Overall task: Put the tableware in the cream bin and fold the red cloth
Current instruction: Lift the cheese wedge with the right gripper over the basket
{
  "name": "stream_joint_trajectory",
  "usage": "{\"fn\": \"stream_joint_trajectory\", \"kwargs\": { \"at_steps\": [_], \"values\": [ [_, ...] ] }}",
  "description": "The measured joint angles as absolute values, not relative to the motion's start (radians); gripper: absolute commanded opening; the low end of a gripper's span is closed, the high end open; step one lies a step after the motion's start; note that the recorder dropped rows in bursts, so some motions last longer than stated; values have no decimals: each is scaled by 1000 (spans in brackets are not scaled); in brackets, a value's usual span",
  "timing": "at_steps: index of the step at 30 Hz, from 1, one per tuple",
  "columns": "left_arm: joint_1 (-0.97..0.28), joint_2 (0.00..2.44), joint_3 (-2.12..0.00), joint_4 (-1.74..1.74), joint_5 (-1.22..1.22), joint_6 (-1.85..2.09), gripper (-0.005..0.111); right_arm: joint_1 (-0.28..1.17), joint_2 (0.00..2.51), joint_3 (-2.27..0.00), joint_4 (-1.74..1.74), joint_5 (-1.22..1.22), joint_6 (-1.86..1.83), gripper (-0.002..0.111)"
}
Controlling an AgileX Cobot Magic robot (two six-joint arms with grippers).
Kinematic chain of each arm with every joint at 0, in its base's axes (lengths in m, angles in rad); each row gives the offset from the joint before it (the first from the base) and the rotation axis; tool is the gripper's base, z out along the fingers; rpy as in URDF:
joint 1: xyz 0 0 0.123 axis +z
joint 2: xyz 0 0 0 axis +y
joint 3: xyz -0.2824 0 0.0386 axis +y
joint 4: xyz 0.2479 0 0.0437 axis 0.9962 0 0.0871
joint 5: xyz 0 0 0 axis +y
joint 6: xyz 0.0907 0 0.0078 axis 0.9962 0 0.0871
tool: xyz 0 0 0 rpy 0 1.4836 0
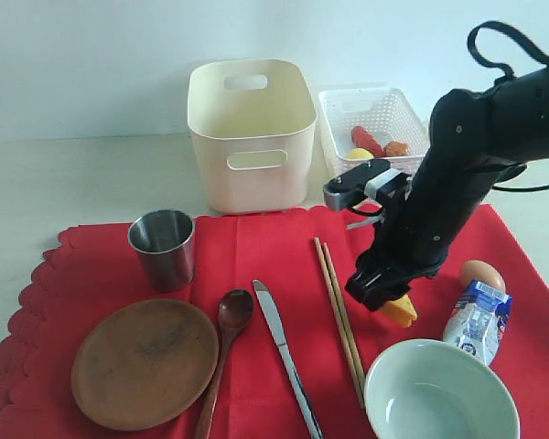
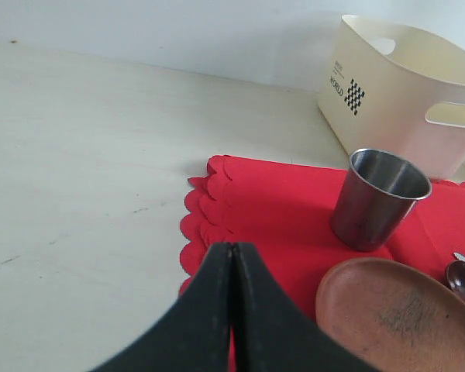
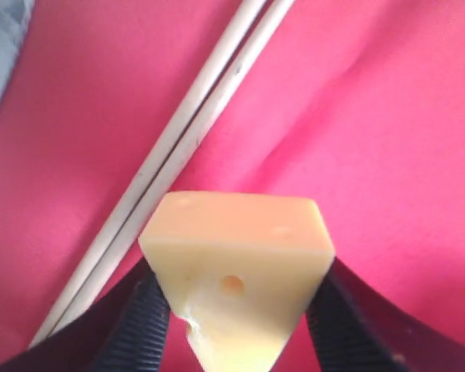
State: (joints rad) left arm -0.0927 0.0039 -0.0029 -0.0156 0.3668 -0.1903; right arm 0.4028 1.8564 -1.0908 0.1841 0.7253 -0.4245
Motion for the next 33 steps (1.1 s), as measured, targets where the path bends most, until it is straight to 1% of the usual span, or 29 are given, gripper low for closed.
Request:
{"fn": "stream_joint_trajectory", "kwargs": {
  "at_steps": [9,16,27,33],
  "values": [
    [-93,4,-3,-16,367,-190,0,403,1712,-1091,184,669,-418,0],
    [-93,4,-3,-16,367,-190,0,399,1668,-1100,184,621,-410,0],
    [-93,4,-3,-16,367,-190,0,302,1677,-1310,184,609,-368,0],
    [-93,4,-3,-16,367,-190,0,255,1793,-1470,184,605,-364,0]
  ]
}}
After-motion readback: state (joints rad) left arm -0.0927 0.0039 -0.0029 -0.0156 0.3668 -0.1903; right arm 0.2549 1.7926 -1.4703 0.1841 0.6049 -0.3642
